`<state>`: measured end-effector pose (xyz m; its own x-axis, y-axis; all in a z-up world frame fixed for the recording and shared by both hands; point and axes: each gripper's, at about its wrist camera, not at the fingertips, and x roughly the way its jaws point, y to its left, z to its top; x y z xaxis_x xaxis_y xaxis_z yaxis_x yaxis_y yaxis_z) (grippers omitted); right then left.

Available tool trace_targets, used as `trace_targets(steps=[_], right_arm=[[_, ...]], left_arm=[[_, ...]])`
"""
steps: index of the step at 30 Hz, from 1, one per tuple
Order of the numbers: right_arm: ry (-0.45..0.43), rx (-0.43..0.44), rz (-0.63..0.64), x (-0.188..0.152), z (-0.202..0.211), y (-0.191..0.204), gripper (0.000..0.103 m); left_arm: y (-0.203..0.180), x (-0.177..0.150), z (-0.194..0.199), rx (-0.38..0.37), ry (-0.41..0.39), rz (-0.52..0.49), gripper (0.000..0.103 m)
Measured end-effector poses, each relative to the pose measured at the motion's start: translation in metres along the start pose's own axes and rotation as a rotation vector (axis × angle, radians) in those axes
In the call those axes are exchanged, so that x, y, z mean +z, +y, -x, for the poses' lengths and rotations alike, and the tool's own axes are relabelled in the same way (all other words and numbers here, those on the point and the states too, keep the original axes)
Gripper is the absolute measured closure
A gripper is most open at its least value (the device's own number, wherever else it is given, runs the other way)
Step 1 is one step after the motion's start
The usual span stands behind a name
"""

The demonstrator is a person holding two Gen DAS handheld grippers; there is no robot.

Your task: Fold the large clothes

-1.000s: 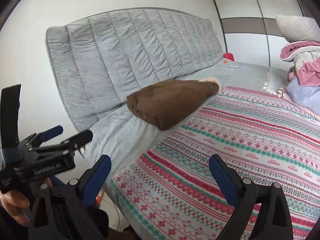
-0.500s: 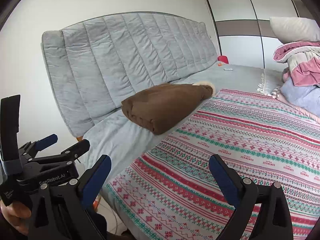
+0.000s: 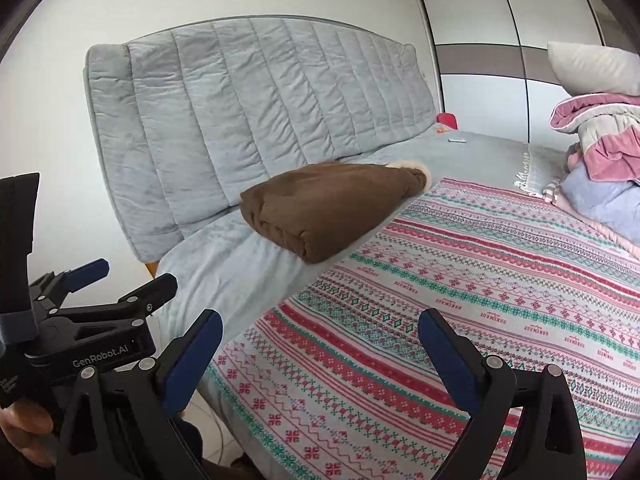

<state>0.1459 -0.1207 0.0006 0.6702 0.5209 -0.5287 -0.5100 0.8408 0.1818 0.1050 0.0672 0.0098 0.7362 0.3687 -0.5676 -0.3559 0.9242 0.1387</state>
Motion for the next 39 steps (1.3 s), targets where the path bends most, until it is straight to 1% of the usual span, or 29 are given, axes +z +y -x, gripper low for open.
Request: trace_targets(steps=[39], right_arm=[[0.003,0.000,-0.003,-0.0019,-0.0008,0.0016,0.004]], left_arm=[[-0.0049,-0.0015,0.0011,-0.018,0.006,-0.023,0.001]])
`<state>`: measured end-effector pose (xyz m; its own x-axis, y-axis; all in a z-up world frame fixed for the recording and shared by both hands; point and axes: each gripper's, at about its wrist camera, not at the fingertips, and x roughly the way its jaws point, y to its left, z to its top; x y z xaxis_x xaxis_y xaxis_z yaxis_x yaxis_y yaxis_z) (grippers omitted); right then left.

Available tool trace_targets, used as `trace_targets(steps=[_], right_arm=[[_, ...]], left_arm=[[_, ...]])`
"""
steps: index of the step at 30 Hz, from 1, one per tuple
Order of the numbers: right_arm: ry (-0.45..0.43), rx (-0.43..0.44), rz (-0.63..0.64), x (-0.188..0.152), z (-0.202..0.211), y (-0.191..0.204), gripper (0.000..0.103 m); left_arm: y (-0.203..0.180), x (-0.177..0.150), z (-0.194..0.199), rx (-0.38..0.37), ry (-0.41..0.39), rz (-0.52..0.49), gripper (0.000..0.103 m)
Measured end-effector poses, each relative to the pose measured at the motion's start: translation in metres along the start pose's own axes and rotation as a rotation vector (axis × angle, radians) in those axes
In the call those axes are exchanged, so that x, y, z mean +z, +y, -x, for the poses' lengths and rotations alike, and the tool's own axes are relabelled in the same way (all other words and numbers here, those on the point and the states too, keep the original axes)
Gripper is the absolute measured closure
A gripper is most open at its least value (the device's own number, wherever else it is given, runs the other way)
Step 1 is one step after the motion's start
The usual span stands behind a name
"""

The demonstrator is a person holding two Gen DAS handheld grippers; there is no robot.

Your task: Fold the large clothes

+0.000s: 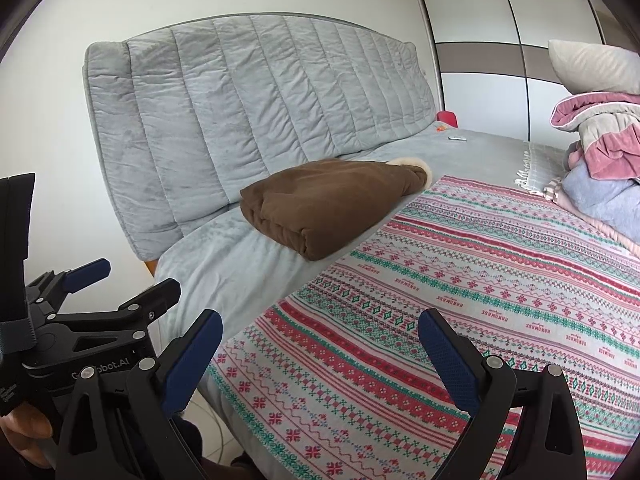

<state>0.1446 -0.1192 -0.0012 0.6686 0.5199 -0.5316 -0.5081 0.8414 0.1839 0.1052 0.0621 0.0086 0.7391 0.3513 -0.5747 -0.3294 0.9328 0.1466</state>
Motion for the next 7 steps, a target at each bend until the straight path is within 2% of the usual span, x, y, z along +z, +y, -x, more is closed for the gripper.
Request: trace_targets(steps=[7], right_arm=[[0.003,0.003,0.001,-0.0021,-0.0013,-0.0008,0.004]], left_arm=[[0.0003,-0.0014,-0.0009,-0.005,0.004,-0.005,0.001]])
